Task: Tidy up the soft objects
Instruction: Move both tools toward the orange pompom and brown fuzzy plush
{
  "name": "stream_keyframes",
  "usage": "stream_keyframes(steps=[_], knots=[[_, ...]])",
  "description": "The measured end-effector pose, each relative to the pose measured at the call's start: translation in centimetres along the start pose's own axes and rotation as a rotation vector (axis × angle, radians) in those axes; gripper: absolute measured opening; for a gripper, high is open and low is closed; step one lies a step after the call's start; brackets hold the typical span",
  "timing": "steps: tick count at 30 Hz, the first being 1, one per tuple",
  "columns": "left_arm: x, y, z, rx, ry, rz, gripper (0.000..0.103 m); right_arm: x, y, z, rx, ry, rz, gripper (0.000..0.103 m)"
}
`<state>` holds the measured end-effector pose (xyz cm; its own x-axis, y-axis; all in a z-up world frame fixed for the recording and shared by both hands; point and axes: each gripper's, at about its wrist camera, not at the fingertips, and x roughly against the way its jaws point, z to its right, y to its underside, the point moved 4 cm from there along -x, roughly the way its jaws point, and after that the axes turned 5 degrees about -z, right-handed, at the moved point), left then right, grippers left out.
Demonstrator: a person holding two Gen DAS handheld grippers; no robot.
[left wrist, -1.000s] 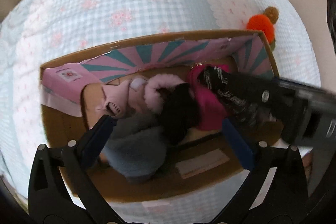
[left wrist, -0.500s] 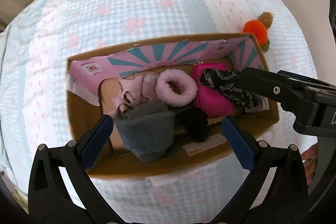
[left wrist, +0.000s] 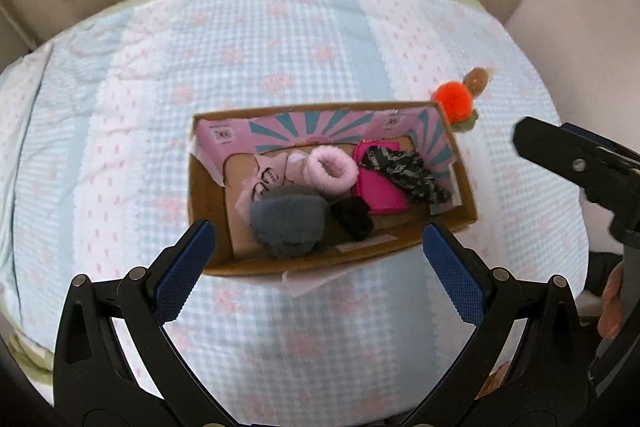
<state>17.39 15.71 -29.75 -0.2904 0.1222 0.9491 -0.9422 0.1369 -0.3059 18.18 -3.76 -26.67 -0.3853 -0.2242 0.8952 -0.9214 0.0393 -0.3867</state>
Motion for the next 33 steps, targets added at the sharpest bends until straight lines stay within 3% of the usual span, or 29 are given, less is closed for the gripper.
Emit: stream_keyframes(steps=[8, 12, 16, 24, 33], knots=[[6.0, -0.2, 2.1, 0.039, -0.019, 0.142, 0.103, 7.4, 0.2, 2.5, 0.102, 0.066, 0.138, 0.103], [8.2, -1.2, 4.4, 0.04, -0.025, 0.198, 0.103, 9.9, 0.1, 5.0, 0.182, 0.109, 0.181, 0.103], [9.4, -2.0, 7.8, 0.059, -0.037, 0.242, 0.103, 11.3, -0.6, 8.9, 0.234, 0.093, 0.2, 0.103], [7.7, -4.3, 15.7, 0.151, -0.029, 0.25, 0.103, 11.4, -3.6, 16.3, 0.344, 0.044, 0.196, 0.103], [1.2, -7.9, 23.1, 0.226, -0.007, 0.211, 0.103, 6.1, -7.2, 23.6, 0.47, 0.041, 0.12, 0.103]])
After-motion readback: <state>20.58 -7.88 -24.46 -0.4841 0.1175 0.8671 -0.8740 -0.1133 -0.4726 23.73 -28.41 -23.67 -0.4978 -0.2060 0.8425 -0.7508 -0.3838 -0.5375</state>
